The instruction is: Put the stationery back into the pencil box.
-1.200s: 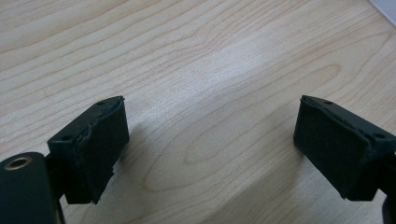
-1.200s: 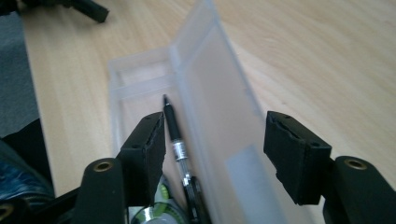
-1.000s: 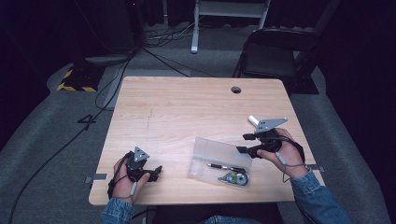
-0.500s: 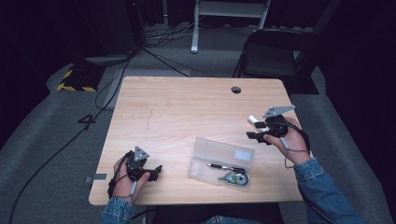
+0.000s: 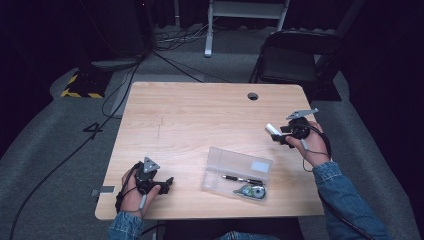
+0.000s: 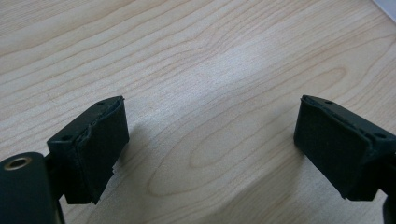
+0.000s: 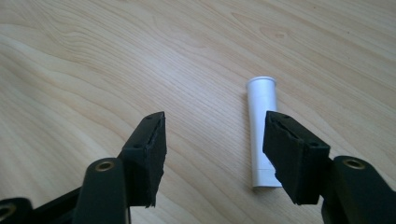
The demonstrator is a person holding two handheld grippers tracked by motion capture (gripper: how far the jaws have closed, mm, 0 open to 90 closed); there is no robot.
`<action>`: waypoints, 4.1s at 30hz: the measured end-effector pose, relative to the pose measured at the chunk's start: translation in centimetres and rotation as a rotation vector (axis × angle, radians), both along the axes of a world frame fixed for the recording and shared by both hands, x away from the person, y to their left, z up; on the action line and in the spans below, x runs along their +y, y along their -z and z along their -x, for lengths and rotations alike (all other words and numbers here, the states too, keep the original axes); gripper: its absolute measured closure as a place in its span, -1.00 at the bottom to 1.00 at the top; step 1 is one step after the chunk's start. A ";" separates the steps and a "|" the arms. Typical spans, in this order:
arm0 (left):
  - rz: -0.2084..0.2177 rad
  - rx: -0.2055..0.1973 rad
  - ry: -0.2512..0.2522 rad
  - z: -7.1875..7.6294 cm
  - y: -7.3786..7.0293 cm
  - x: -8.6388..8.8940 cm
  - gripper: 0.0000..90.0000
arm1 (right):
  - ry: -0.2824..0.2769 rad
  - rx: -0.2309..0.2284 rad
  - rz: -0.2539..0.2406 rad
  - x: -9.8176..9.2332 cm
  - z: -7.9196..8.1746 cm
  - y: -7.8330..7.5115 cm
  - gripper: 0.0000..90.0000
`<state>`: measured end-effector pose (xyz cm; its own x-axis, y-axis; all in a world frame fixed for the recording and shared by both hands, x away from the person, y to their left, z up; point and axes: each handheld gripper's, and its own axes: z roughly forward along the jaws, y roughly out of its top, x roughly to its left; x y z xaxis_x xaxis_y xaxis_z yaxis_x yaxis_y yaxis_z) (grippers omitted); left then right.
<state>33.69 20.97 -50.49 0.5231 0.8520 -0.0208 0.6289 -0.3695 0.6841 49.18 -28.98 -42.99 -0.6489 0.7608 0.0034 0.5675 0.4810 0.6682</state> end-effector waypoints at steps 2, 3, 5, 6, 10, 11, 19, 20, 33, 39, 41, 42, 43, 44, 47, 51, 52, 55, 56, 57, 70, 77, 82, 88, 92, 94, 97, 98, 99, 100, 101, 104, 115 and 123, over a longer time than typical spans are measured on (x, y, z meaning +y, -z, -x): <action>-0.002 -0.004 0.002 0.0 0.0 0.0 -0.77 | 0.009 0.010 0.007 -0.1 -0.3 0.4 -0.09; -0.002 -0.004 0.002 0.0 0.0 0.0 -0.77 | 0.015 0.014 0.013 -0.1 -0.4 0.7 -0.08; -0.001 -0.004 0.002 0.0 0.0 0.0 -0.77 | 0.020 0.016 0.024 -0.2 -0.7 1.1 -0.07; 0.001 -0.004 0.000 0.0 0.0 0.0 -0.77 | 0.030 0.014 0.036 -0.3 -1.0 1.4 -0.06; 0.001 -0.004 0.000 0.0 0.0 0.0 -0.77 | 0.057 0.021 0.054 -0.7 -1.6 2.2 -0.01; 0.001 -0.004 0.000 0.0 0.0 0.0 -0.77 | 0.060 0.023 0.056 -0.8 -1.7 2.3 0.00; 0.001 -0.004 0.000 0.0 0.0 0.0 -0.77 | 0.083 0.065 0.078 -1.6 -2.5 3.6 0.13; 0.001 -0.004 0.000 0.0 0.0 0.0 -0.77 | 0.086 0.067 0.076 -1.6 -2.5 3.7 0.13; 0.002 -0.004 0.000 0.0 0.0 0.0 -0.77 | 0.077 0.073 0.094 -1.2 -3.3 4.5 0.34; 0.003 -0.004 0.001 0.0 0.0 0.0 -0.77 | 0.073 0.093 0.112 -1.0 -3.5 4.7 0.58; 0.003 -0.004 0.001 0.0 0.0 0.0 -0.77 | 0.072 0.094 0.120 -1.0 -3.5 4.6 0.59; 0.003 -0.003 0.001 0.0 0.0 0.0 -0.77 | 0.071 0.096 0.123 -1.0 -3.5 4.6 0.59; 0.003 -0.004 0.002 0.0 0.0 0.0 -0.77 | 0.071 0.097 0.124 -1.0 -3.5 4.6 0.59; 0.003 -0.004 0.002 0.0 0.0 0.0 -0.77 | 0.073 0.098 0.124 -1.0 -3.5 4.6 0.59; 0.003 -0.003 0.001 0.0 0.0 0.0 -0.77 | 0.080 0.095 0.122 -1.0 -3.4 4.6 0.59; 0.003 -0.003 0.001 0.0 0.0 0.0 -0.77 | 0.084 0.098 0.118 -1.0 -3.3 4.4 0.59; 0.002 -0.004 0.001 0.0 0.0 0.0 -0.77 | 0.085 0.096 0.120 -1.0 -3.3 4.3 0.59; 0.003 -0.003 0.001 0.0 0.0 0.0 -0.77 | 0.085 0.086 0.113 -1.1 -3.2 3.8 0.59; 0.003 -0.003 0.001 0.0 0.0 0.0 -0.77 | 0.081 0.087 0.112 -1.1 -3.2 3.6 0.59; 0.002 -0.004 0.001 0.0 0.0 0.0 -0.77 | 0.081 0.083 0.110 -1.0 -3.2 3.5 0.59; 0.003 -0.004 0.001 0.0 0.0 0.0 -0.77 | 0.066 0.046 0.083 -0.7 -2.0 0.3 0.59; 0.003 -0.004 0.001 0.0 0.0 0.0 -0.77 | 0.029 0.027 0.065 0.1 -0.7 -1.8 0.59; 0.003 -0.003 0.001 0.0 0.0 0.0 -0.77 | -0.004 0.010 0.042 0.8 0.3 -3.3 0.59; 0.003 -0.004 0.001 0.0 0.0 0.0 -0.77 | -0.051 -0.008 0.034 1.9 1.6 -5.0 0.59; 0.003 -0.003 0.001 0.0 0.0 0.0 -0.77 | -0.091 -0.017 0.021 2.7 2.7 -5.9 0.59; 0.003 -0.003 0.000 0.0 0.0 0.0 -0.77 | -0.115 -0.014 0.005 3.1 3.2 -6.2 0.59; 0.004 -0.002 0.001 0.0 0.0 0.0 -0.77 | -0.150 -0.019 -0.008 3.8 4.0 -6.7 0.59; 0.002 -0.004 0.001 0.0 0.0 0.0 -0.77 | -0.164 -0.016 -0.013 4.0 4.2 -6.8 0.59; 0.003 -0.003 0.000 0.0 0.0 0.0 -0.77 | -0.177 -0.018 -0.017 4.3 4.5 -7.0 0.59; 0.003 -0.004 0.001 0.0 0.0 0.0 -0.77 | -0.190 -0.018 -0.020 4.5 4.8 -7.1 0.59; 0.003 -0.003 0.000 0.0 0.0 0.0 -0.77 | -0.198 -0.017 -0.022 4.7 5.0 -7.2 0.59; 0.003 -0.004 0.001 0.0 0.0 0.0 -0.77 | -0.241 -0.008 -0.046 5.2 5.7 -7.3 0.59; 0.003 -0.004 0.001 0.0 0.0 0.0 -0.77 | -0.346 -0.004 -0.089 6.9 8.4 -7.2 0.59; 0.003 -0.004 0.001 0.0 0.0 0.0 -0.77 | -0.398 0.009 -0.109 7.4 10.3 -6.8 0.59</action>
